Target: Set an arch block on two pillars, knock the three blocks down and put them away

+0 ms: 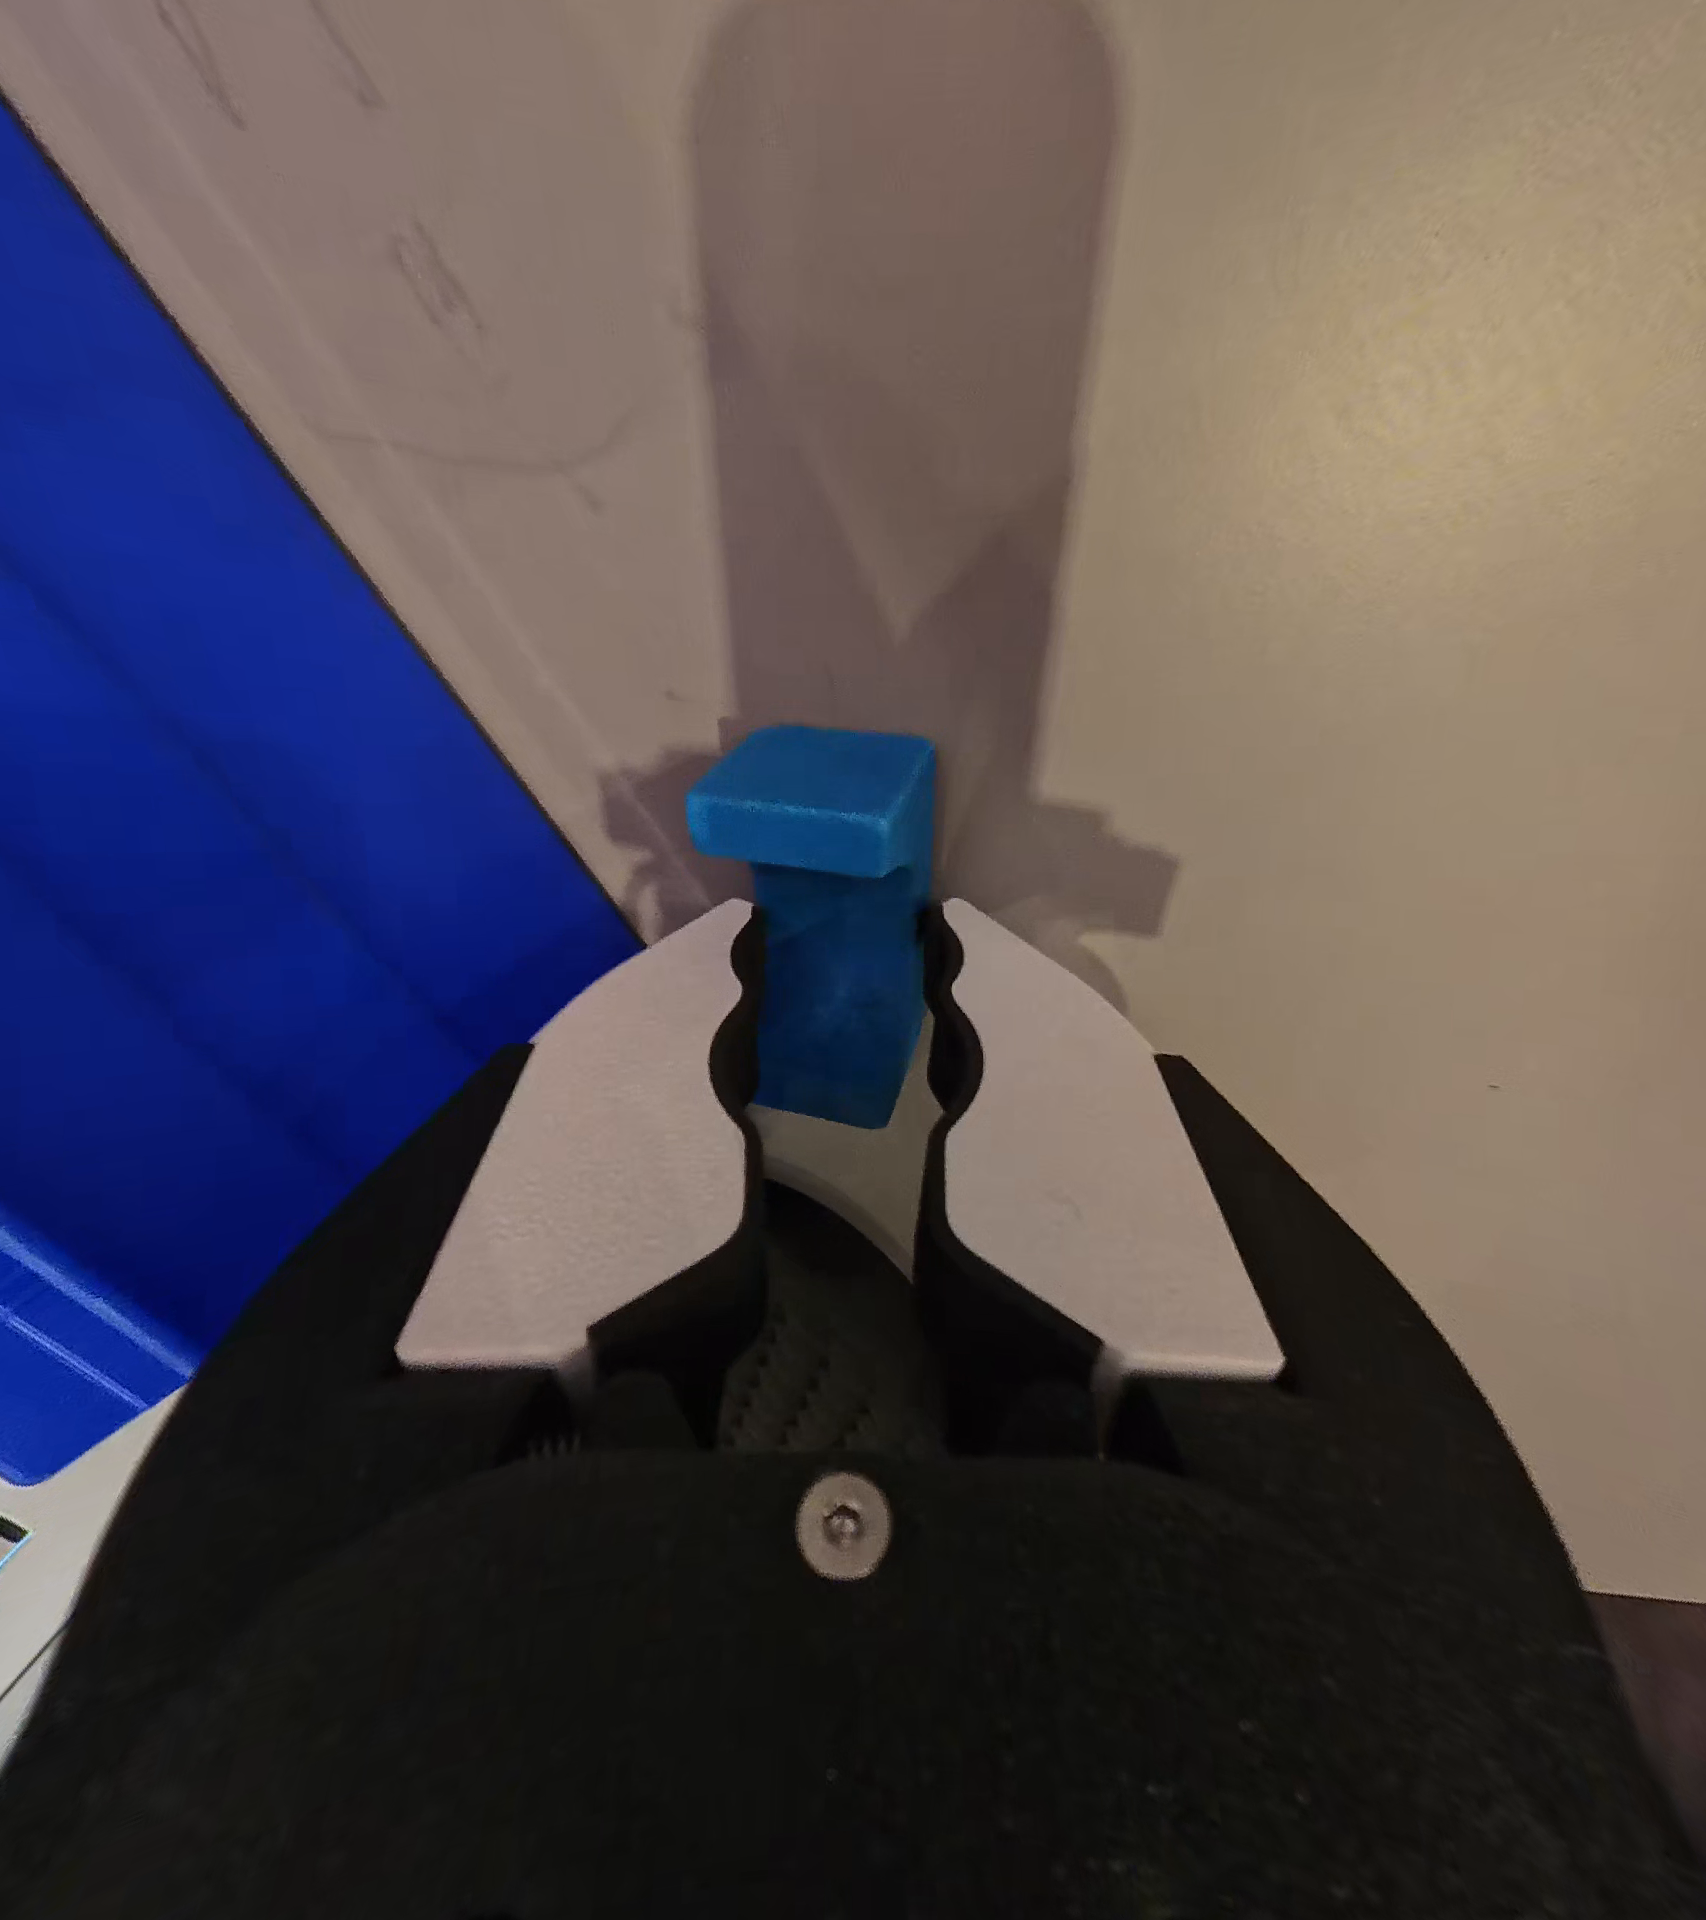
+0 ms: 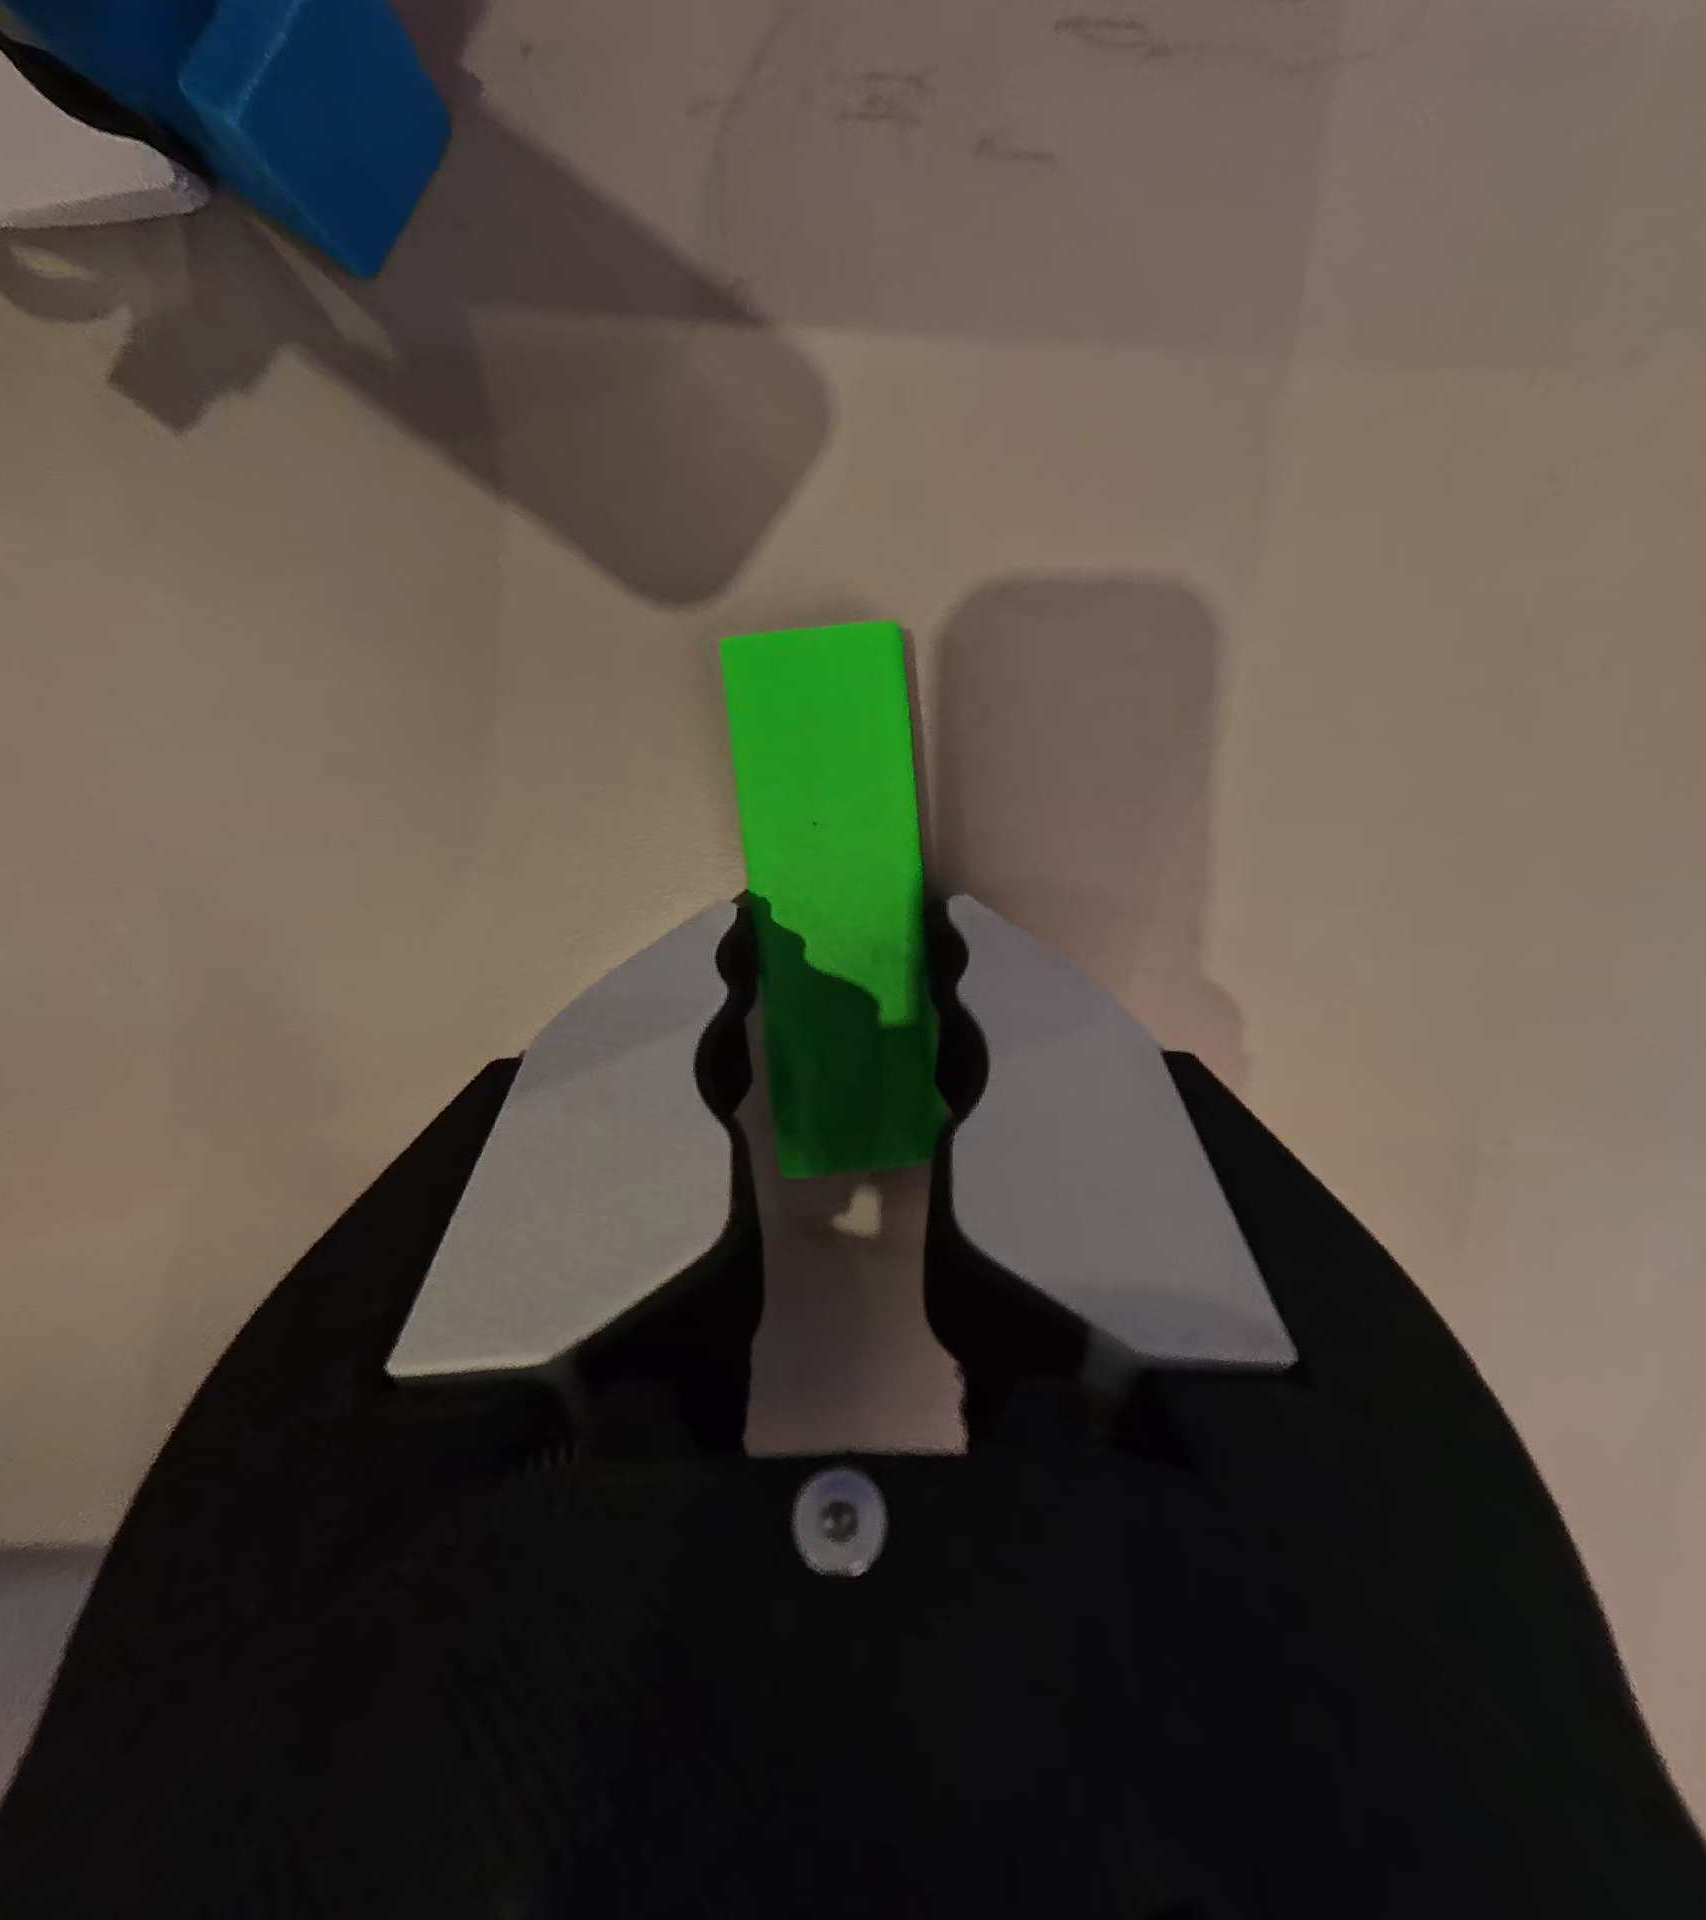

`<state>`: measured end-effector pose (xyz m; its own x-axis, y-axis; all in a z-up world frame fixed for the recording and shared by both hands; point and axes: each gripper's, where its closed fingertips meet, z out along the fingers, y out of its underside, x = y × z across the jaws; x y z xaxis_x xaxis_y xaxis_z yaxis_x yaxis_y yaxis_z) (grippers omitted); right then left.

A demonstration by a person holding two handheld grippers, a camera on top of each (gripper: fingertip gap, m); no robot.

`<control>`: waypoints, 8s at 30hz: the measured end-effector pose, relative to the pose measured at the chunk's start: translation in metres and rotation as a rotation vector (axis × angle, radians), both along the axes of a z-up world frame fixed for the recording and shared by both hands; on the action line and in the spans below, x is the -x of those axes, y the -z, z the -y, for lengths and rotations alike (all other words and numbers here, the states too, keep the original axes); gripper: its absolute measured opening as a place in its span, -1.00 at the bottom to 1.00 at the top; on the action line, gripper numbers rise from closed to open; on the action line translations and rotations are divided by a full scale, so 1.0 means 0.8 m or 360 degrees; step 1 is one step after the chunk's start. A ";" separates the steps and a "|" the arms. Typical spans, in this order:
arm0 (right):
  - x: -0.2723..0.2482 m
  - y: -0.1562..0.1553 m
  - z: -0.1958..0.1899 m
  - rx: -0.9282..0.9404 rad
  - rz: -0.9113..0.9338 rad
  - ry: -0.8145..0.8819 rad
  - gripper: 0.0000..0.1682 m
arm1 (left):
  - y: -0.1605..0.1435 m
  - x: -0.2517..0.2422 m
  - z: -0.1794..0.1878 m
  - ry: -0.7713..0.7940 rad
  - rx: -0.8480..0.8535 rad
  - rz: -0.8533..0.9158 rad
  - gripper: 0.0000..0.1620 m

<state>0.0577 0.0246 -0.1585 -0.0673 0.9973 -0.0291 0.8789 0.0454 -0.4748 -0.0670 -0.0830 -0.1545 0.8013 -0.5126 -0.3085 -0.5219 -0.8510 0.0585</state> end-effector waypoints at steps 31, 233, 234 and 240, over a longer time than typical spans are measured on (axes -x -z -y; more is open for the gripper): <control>-0.074 -0.059 0.000 -0.0216 0.0189 0.0134 -0.61 | -0.013 -0.042 0.004 0.0065 0.0051 0.0441 -0.12; 0.292 -0.049 -0.001 0.0848 0.0561 0.1530 -0.75 | -0.161 0.343 -0.090 -0.0678 -0.0819 0.1510 -0.27; 0.292 -0.059 -0.005 0.0809 0.0490 0.1499 -0.73 | -0.153 0.337 -0.092 -0.0669 -0.0759 0.1518 -0.27; 0.272 -0.163 -0.021 0.0434 -0.0025 0.1317 -0.73 | -0.124 0.316 -0.099 -0.0668 -0.0540 0.1513 -0.51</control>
